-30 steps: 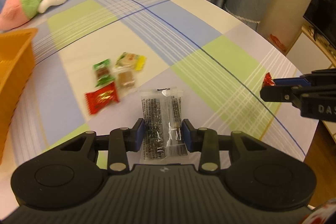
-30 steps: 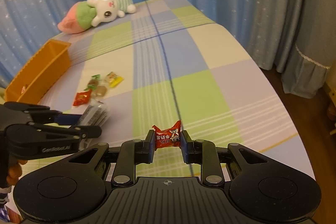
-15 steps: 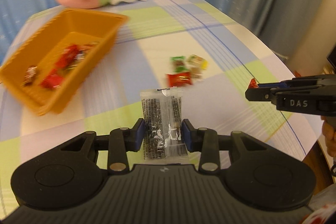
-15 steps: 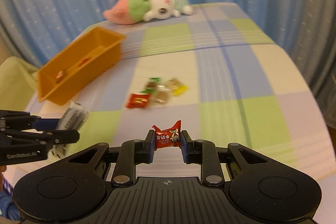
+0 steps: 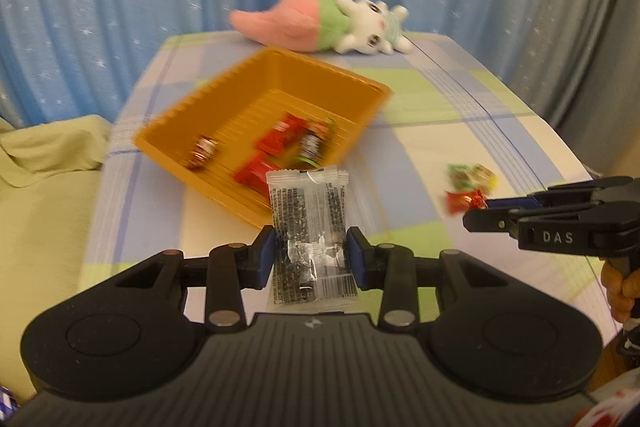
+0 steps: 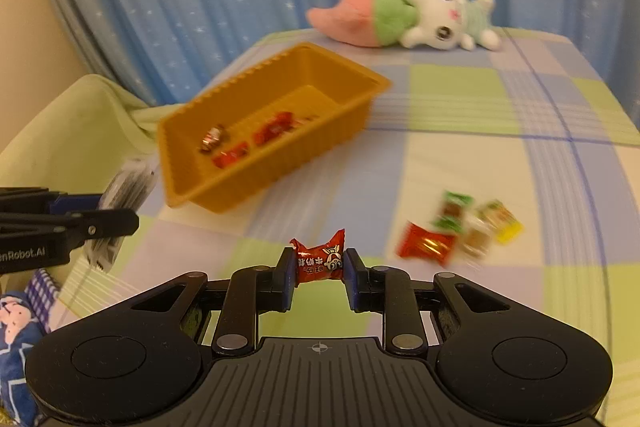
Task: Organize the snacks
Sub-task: 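Carry both held snacks over the orange tray, then open both grippers to drop the packet and red candy into the tray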
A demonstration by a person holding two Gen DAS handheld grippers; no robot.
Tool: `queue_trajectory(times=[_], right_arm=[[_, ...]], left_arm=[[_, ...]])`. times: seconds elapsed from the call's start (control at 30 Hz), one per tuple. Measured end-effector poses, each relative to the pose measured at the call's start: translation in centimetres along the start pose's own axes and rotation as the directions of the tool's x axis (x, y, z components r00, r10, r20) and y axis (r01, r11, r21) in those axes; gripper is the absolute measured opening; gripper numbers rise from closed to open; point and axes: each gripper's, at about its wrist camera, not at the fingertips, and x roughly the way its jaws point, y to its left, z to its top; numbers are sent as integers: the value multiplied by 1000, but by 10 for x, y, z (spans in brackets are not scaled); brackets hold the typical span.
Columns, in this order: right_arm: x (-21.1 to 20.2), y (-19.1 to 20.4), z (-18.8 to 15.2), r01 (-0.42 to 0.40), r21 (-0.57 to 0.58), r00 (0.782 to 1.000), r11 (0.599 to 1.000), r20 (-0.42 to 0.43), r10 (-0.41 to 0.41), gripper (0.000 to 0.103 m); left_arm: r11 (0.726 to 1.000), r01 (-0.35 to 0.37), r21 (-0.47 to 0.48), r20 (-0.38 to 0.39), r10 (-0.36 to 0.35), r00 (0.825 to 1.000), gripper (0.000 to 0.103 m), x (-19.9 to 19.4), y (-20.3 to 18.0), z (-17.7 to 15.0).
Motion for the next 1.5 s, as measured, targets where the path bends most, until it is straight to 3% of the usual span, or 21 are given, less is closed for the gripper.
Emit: queue_trajectory(times=[0.23, 0.53, 1.0, 1.5], right_arm=[[25, 27, 30, -31, -32, 999, 999, 19, 32, 26], [57, 41, 75, -26, -27, 998, 999, 51, 27, 26], [104, 26, 124, 49, 18, 997, 999, 53, -50, 26], [121, 4, 134, 93, 63, 995, 994, 34, -96, 26]], left_arm=[[999, -30, 14, 47, 29, 998, 35, 6, 35, 28], [997, -16, 74, 72, 11, 997, 35, 46, 57, 71], [983, 25, 183, 12, -27, 1000, 35, 136, 60, 117], [967, 56, 248, -63, -42, 997, 35, 198, 49, 131]])
